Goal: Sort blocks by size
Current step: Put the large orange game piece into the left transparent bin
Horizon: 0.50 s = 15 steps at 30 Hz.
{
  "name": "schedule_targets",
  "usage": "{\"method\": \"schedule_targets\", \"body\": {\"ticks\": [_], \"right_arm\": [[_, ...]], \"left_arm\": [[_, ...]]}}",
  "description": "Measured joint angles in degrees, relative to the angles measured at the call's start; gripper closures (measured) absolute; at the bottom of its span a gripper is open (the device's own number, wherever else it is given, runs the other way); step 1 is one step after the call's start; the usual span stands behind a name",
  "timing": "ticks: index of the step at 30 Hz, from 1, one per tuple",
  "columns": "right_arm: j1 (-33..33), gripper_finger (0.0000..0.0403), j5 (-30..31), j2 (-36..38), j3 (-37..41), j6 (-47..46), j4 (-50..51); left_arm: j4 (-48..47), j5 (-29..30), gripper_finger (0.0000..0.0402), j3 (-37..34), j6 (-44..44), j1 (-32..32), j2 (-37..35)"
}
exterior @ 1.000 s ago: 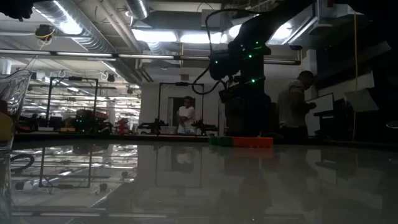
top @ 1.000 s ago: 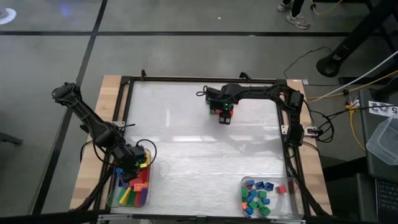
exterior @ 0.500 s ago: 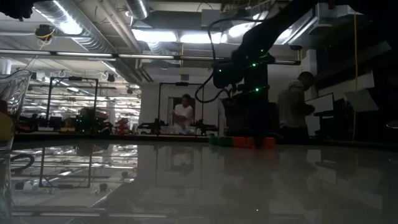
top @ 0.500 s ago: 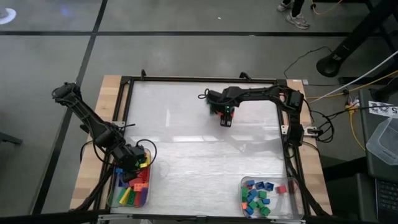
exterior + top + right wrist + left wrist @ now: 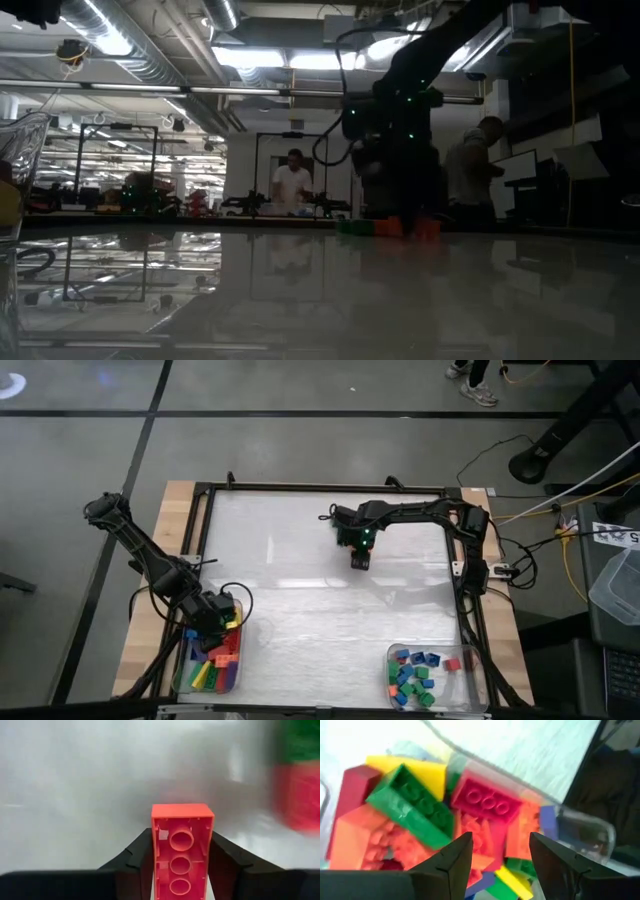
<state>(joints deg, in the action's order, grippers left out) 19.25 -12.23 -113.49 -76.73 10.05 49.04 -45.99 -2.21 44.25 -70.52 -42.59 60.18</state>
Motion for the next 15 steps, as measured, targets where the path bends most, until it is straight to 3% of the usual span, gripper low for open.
{"method": "schedule_targets", "body": {"ticks": [7,11,15], "right_arm": [[-5.37,0.0249,-17.82,-0.02,0.02,-0.84,-9.25],[-9.76,0.0255,-21.71,-0.02,0.02,-0.87,-18.76],[-14.20,0.0254,-22.17,-0.02,0.02,-1.02,-28.43]], "left_arm": [[5.96,1.38,0.0218,0.02,0.78,-0.02,-0.04],[11.90,5.98,0.0218,0.02,7.80,0.83,-0.04],[19.73,13.21,0.0217,0.02,20.82,2.68,-0.04]]}}
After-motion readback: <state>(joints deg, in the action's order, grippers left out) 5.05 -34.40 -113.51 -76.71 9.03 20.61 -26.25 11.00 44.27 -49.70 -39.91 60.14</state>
